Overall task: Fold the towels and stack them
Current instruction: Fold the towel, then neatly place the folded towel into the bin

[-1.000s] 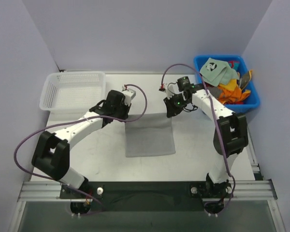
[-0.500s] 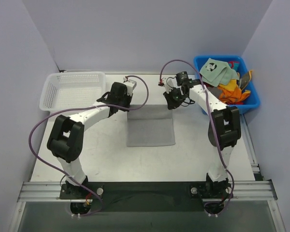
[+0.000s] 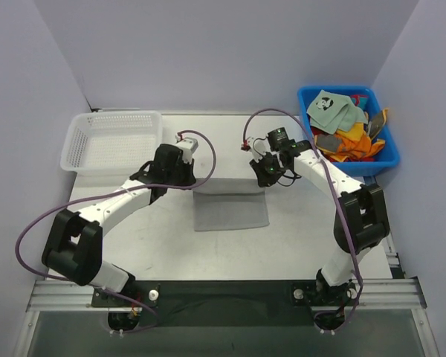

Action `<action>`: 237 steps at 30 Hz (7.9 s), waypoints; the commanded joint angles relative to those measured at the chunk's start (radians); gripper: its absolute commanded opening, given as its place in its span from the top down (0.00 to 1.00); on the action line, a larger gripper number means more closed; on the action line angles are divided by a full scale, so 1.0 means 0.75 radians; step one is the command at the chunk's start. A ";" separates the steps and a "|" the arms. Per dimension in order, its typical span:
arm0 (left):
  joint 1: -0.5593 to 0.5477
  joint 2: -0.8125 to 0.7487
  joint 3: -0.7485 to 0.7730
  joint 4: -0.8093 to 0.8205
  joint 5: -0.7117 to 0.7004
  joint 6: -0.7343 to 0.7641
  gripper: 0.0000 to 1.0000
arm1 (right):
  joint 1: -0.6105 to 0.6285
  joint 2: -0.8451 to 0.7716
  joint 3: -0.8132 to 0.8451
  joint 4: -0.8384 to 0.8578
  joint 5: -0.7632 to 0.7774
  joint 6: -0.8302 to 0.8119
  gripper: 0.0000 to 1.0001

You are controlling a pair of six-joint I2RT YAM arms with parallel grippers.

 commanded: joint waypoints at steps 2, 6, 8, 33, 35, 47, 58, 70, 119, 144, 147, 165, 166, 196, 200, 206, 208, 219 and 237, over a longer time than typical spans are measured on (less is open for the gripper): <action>-0.029 -0.102 -0.123 -0.004 -0.009 -0.111 1.00 | 0.023 -0.093 -0.082 -0.023 0.101 0.092 0.97; -0.085 -0.169 -0.221 -0.028 -0.054 -0.160 1.00 | 0.037 -0.140 -0.182 0.000 0.130 0.157 0.97; -0.115 -0.196 -0.268 -0.037 -0.076 -0.203 1.00 | 0.037 -0.172 -0.219 0.018 0.130 0.184 0.97; -0.183 -0.220 -0.397 -0.084 -0.154 -0.452 0.75 | 0.047 -0.091 -0.430 0.045 -0.009 0.525 0.89; -0.185 -0.257 -0.399 -0.100 -0.146 -0.467 0.66 | 0.050 -0.125 -0.432 0.036 -0.032 0.531 0.80; -0.185 -0.406 -0.409 -0.168 -0.115 -0.649 0.24 | 0.076 -0.301 -0.489 0.020 -0.109 0.552 0.66; -0.240 -0.345 -0.423 -0.157 -0.127 -0.767 0.21 | 0.088 -0.304 -0.630 0.024 -0.111 0.718 0.66; -0.293 -0.214 -0.425 -0.141 -0.154 -0.814 0.40 | 0.082 -0.530 -0.685 0.143 0.091 0.965 0.55; -0.302 -0.245 -0.397 -0.278 -0.232 -0.796 0.98 | 0.023 -0.547 -0.863 0.257 -0.052 1.245 1.00; -0.445 -0.315 -0.117 -0.411 -0.279 -0.776 0.23 | 0.043 -0.698 -0.745 0.386 0.001 1.286 0.55; -0.539 -0.210 -0.041 -0.327 -0.285 -0.753 0.38 | 0.041 -0.651 -0.790 0.566 -0.009 1.374 0.64; -0.607 0.307 -0.063 -0.151 0.067 -0.688 0.76 | -0.184 -0.116 -1.011 1.104 -0.160 1.610 0.73; -0.594 0.330 -0.043 -0.151 0.075 -0.671 0.76 | -0.192 -0.103 -0.992 1.100 -0.156 1.599 0.73; -0.010 -0.372 -0.360 -0.227 -0.040 -0.661 0.39 | -0.022 -0.343 -0.896 0.501 -0.191 1.325 0.69; 0.130 -0.443 -0.376 -0.274 0.005 -0.590 0.36 | -0.085 -0.244 -0.874 0.448 -0.179 1.239 0.69; 0.252 -0.541 -0.425 -0.315 0.065 -0.526 0.27 | -0.188 -0.305 -0.782 0.303 -0.016 1.088 0.68; 0.267 -0.572 -0.438 -0.325 0.075 -0.512 0.18 | -0.180 -0.346 -0.700 0.243 0.021 1.041 0.68; 0.308 -0.682 -0.458 -0.346 0.003 -0.453 0.02 | 0.556 -0.367 -0.344 0.114 0.551 0.861 0.28; 0.355 -0.797 -0.446 -0.421 -0.174 -0.436 0.03 | 0.974 0.285 0.063 0.124 0.690 0.552 0.33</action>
